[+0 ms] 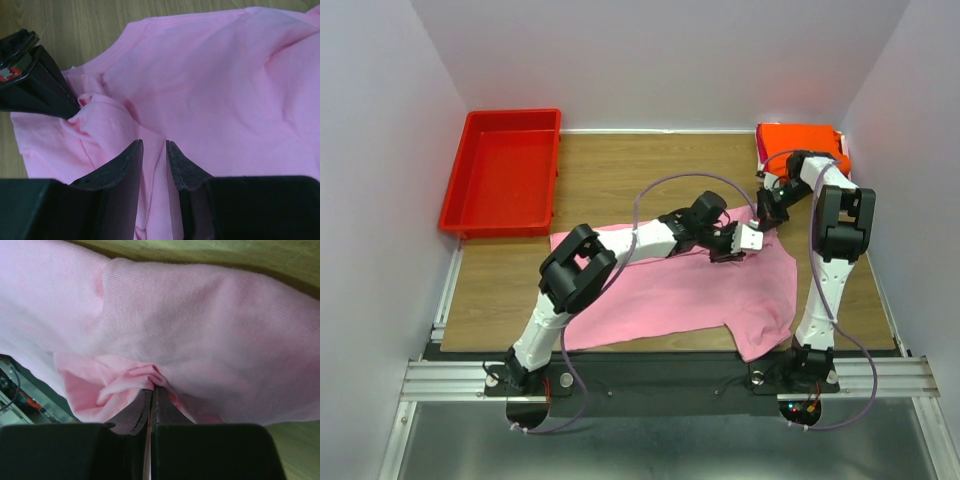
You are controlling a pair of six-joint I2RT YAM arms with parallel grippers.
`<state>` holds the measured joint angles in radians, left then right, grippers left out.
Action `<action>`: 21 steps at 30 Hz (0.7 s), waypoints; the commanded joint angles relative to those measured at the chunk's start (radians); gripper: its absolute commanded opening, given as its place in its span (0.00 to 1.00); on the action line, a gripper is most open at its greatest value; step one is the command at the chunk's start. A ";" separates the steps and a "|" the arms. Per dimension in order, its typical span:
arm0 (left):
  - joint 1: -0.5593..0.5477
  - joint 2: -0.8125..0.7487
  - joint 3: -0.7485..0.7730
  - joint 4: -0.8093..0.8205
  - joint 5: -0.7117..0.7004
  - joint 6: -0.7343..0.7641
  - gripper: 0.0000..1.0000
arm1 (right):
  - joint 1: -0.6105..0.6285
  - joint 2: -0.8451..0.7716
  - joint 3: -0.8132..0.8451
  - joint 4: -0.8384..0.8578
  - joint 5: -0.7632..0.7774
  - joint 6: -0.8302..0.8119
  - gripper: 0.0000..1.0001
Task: Fold and stack the t-shirts
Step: Fold the tshirt
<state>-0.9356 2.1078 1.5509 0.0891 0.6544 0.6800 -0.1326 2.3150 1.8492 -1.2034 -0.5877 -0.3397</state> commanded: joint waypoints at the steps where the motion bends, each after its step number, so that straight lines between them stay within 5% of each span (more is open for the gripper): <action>1: -0.009 0.055 0.100 0.063 -0.024 -0.025 0.37 | -0.009 -0.017 -0.036 0.073 -0.024 0.037 0.01; 21: -0.032 0.190 0.178 -0.014 -0.033 0.007 0.37 | -0.013 -0.019 -0.065 0.087 -0.026 0.027 0.01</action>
<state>-0.9554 2.2921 1.6787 0.0963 0.6044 0.6727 -0.1448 2.3100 1.8053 -1.1664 -0.6376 -0.2958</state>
